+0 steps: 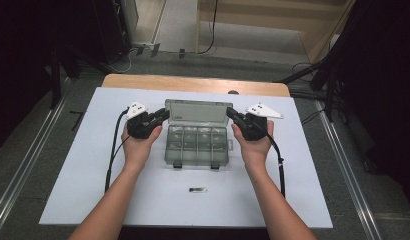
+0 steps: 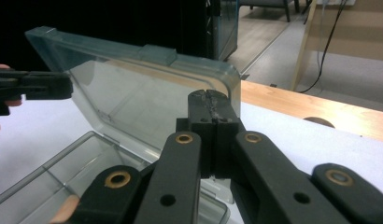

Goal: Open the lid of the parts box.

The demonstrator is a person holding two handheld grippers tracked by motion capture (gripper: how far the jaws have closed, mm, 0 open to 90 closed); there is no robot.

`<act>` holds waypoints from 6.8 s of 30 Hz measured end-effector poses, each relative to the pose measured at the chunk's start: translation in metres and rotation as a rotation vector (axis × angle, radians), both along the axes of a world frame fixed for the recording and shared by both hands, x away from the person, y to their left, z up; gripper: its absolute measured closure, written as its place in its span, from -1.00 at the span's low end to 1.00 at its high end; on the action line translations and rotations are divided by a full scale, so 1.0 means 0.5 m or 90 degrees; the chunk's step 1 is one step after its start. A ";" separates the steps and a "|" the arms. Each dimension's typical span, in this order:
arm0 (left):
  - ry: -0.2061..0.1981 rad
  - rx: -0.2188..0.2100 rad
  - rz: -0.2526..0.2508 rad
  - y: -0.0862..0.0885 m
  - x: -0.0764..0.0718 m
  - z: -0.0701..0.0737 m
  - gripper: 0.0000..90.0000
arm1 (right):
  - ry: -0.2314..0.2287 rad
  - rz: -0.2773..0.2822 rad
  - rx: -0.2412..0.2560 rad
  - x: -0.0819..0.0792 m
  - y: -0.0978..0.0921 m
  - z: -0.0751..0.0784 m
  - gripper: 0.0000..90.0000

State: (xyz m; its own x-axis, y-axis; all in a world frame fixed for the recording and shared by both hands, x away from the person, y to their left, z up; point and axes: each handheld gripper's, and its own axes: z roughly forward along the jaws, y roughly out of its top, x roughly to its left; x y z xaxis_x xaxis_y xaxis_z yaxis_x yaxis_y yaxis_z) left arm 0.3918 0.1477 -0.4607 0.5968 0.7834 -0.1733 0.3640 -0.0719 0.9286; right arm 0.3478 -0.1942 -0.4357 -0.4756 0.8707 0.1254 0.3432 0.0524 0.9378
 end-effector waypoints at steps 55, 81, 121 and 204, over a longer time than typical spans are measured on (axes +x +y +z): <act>0.085 0.040 0.048 -0.027 0.066 -0.032 0.89 | 0.121 -0.101 0.019 0.089 0.006 -0.087 0.94; 0.143 -0.001 0.048 -0.024 0.096 -0.037 0.89 | 0.177 -0.094 0.059 0.113 -0.002 -0.111 0.90; 0.228 -0.063 0.059 -0.018 0.138 -0.075 0.82 | 0.217 -0.101 0.110 0.146 -0.013 -0.144 0.77; -0.023 0.005 -0.047 0.176 -0.243 -0.053 -1.00 | 0.060 0.092 -0.025 -0.176 -0.010 -0.102 -1.00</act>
State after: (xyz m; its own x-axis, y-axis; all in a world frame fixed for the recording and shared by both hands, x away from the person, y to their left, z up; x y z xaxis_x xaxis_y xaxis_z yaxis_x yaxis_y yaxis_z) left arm 0.2702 0.2357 -0.4870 0.6589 0.7381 -0.1451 0.3240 -0.1043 0.9403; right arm 0.2600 -0.1994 -0.4867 -0.5840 0.7992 0.1423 0.4156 0.1437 0.8981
